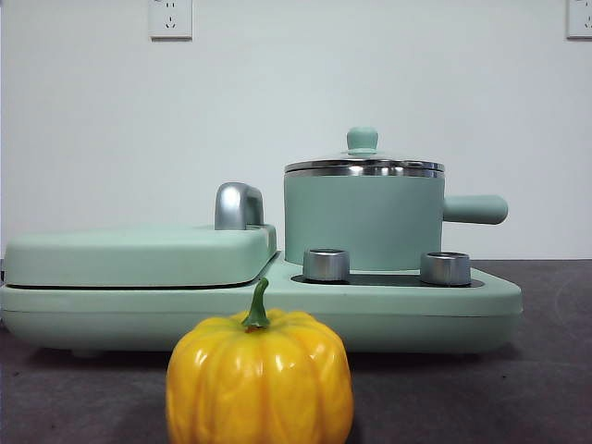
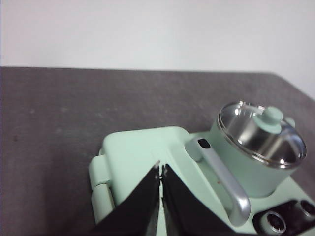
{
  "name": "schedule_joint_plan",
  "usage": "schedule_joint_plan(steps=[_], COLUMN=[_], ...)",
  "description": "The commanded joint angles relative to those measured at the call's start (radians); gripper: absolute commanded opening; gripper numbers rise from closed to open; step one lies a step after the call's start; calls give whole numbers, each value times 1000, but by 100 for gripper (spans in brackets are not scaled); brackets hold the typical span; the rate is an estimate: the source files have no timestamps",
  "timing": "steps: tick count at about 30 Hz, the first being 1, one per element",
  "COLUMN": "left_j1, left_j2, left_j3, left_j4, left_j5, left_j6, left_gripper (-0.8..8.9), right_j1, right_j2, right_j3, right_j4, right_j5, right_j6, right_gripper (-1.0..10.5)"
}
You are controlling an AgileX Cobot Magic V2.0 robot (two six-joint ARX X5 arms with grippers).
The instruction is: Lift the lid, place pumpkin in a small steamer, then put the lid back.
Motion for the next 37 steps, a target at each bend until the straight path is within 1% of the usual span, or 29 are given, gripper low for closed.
schedule_joint_plan(steps=[1,5,12,15,20,22,24,27,28,31,37], left_j1=[-18,-51,-121,-156,-217,-240,-260,-278,-283,-293,-313], left_j2=[70,163,283,323,365,376,383,385,384,384,385], left_j3=[43,91,153,164,164,164,164,164,164,164,164], left_j4=[14,16,20,23,27,31,48,95,109,148,154], left_j5=[23,39,39,39,39,39,39,39,39,39,39], left_j6=[85,135,193,225,293,327,353,354,354,351,352], left_gripper=[10,10,10,9,9,25,105,203,221,223,222], right_j1=[0,0,16,32,66,79,92,103,105,107,107], right_j2=[53,120,211,239,263,263,263,262,262,262,262], right_j3=[37,76,120,126,127,127,127,127,127,127,127], right_j4=[3,-4,-26,-26,-25,-25,-26,-25,-25,-25,-25], right_j5=[-9,-40,-39,-38,-39,-39,-39,-38,-38,-39,-39], right_j6=[-84,-154,-277,-314,-343,-356,-360,-360,-360,-360,-356], right_gripper=[12,12,12,12,19,90,192,293,302,302,302])
